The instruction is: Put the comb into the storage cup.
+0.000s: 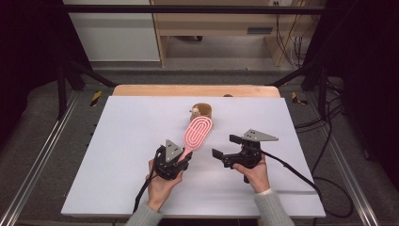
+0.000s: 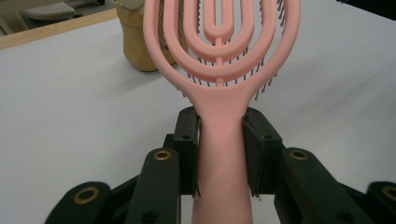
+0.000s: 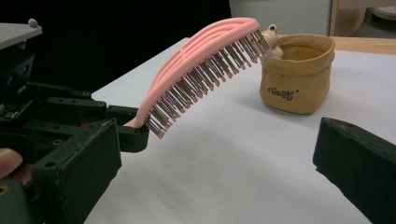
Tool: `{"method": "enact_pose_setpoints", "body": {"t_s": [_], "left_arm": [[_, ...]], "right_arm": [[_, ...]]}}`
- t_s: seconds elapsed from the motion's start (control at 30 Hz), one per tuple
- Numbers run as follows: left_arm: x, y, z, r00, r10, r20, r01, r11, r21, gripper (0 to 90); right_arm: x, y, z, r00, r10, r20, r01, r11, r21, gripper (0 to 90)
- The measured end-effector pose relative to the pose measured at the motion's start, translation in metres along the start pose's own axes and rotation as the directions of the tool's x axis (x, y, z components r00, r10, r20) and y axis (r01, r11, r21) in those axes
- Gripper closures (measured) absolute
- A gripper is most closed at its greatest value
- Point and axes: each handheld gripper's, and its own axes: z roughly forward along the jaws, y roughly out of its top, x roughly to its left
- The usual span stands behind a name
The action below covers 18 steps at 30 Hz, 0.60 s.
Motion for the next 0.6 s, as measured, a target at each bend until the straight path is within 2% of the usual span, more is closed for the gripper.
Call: {"method": "enact_pose_setpoints", "body": {"t_s": [0.6], "left_arm": [[-0.012,-0.004,0.007,1.0,0.003,-0.001,-0.003,1.0,-0.008,69.1]], "right_arm": [[-0.002,-0.001,0.005,0.9988,0.046,0.014,-0.046,0.999,0.007,2.1]]}}
